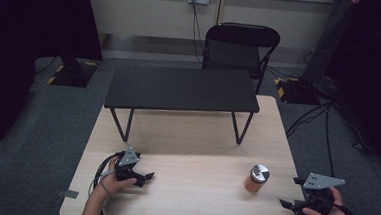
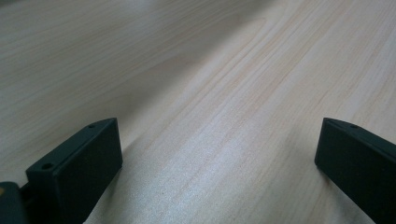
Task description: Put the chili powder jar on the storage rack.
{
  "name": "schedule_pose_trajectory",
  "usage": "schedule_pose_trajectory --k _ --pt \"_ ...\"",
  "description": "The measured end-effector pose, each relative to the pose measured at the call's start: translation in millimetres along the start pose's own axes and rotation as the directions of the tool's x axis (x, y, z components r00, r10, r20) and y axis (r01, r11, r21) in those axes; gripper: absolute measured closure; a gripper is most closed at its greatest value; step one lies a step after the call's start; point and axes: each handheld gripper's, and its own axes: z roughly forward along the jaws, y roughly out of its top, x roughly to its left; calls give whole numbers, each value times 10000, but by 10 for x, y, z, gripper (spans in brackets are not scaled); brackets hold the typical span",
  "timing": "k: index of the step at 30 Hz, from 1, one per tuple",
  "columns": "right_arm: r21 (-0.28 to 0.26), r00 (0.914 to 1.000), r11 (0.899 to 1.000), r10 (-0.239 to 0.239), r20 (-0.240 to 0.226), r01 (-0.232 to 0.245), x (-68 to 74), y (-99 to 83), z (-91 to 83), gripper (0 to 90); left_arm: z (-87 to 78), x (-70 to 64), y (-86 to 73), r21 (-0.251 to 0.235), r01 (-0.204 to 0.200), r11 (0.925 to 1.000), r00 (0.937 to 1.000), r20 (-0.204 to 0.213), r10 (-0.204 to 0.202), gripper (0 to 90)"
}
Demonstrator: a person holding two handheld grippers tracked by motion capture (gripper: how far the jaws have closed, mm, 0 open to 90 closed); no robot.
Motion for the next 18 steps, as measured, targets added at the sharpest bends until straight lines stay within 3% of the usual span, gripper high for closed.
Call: schedule_pose_trajectory --k 5,18 --pt "1 9994 9997 -232 -268 232 -11 111 140 7 -1 1 1 9 -14 10000 10000 -2 14 0" --pt "-93 9972 9995 -294 -691 289 -37 248 456 7 0 0 0 -1 -1 10000 10000 -1 1 0"
